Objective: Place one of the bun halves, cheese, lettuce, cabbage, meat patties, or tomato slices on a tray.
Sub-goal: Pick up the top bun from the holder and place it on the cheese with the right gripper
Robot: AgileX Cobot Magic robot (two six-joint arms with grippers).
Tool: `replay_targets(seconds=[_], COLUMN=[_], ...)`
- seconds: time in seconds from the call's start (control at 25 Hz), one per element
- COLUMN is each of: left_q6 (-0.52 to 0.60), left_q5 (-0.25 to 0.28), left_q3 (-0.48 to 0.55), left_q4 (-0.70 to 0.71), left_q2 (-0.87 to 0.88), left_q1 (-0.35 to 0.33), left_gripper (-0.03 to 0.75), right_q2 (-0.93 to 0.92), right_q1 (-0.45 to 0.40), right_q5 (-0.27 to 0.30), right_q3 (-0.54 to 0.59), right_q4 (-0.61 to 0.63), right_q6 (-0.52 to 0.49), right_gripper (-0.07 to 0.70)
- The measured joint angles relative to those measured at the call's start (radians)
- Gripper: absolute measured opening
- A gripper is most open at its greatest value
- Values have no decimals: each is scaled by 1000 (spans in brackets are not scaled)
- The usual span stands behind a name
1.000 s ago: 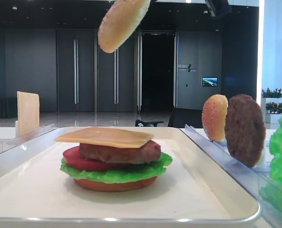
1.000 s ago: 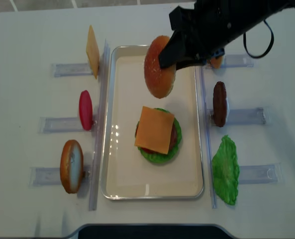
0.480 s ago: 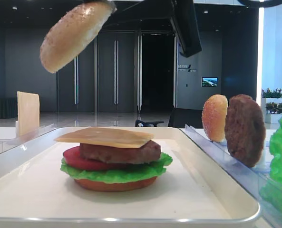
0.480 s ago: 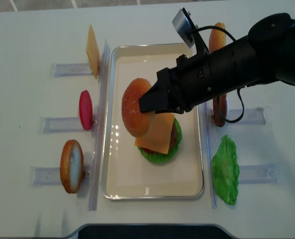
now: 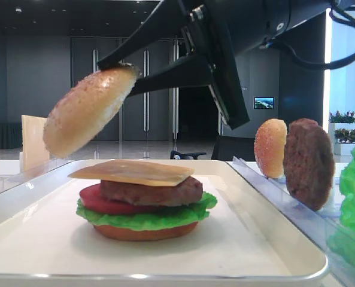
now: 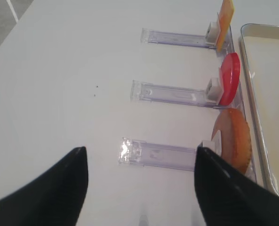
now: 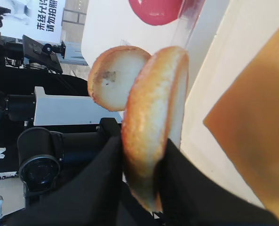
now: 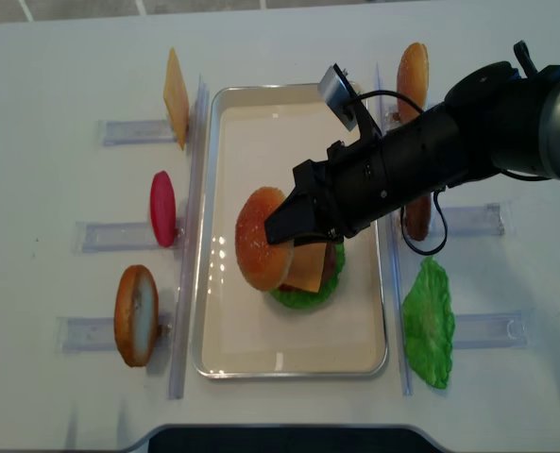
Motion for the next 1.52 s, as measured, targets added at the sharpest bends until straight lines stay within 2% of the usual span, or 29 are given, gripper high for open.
replay_targets(seconds=[0.32,0.56,0.88,1.52], left_q6=[0,0,0,0], left_q5=[0,0,0,0], left_q3=[0,0,0,0], left_q4=[0,0,0,0], left_q2=[0,0,0,0], left_q1=[0,0,0,0], left_gripper=[535,535,535,535], right_q2=[25,25,25,25], right_q1=[-26,-52,-75,-82], right_q5=[1,28,37,67], right_q3=[0,0,0,1], right_q4=[0,0,-2,-14], right_q6=[-13,-14,-14,-14], right_gripper=[200,200,200,200])
